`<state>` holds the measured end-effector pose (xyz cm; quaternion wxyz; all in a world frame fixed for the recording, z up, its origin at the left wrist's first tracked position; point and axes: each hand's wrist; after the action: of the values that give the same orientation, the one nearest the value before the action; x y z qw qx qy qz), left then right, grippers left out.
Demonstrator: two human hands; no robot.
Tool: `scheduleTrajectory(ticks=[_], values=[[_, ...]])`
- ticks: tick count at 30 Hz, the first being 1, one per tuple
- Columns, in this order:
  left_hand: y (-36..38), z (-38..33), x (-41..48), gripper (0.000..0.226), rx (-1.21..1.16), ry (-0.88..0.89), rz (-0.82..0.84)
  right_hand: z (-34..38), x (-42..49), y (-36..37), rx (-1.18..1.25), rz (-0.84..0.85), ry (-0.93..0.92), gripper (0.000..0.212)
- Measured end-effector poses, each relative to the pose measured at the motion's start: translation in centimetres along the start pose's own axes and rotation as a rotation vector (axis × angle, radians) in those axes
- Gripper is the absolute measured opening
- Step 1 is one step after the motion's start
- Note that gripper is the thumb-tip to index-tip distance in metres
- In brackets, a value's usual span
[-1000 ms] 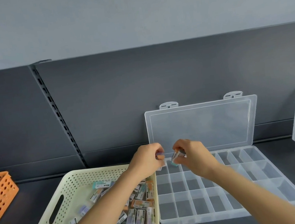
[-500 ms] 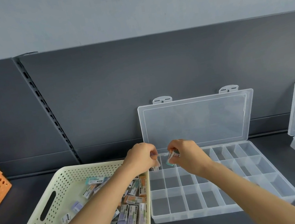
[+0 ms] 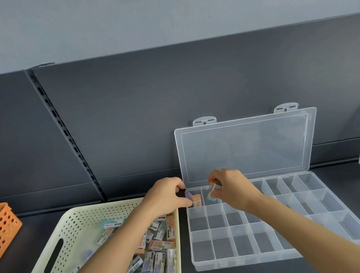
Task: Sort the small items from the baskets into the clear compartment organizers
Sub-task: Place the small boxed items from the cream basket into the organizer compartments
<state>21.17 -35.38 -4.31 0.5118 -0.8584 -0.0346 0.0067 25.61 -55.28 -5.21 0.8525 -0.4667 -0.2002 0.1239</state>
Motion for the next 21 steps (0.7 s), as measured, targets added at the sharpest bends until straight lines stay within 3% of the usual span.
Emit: scheduleTrajectory(ticks=[4,10,21], values=[[-0.5,0.6,0.2,0.048,0.02,0.019,0.024,0.2,0.1,0.4,-0.01,0.008,-0.005,0.015],[-0.1,-0.4,1.3,0.029,0.083,0.194,0.048,0.2,0.3,0.6,-0.04,-0.003,-0.003,0.017],[1.2,-1.4,2.0,0.02,0.098,0.177,-0.033,-0.1,0.7,1.2,-0.104,0.03,-0.017,0.014]])
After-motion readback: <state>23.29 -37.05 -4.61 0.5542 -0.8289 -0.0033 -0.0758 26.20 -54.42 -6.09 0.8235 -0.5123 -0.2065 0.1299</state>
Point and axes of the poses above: each hand's wrist, its own x-axis towards the middle knuckle, its own y-axis out of the palm, z = x × y, and after that the axes turned 9 degrees about -z, right-handed
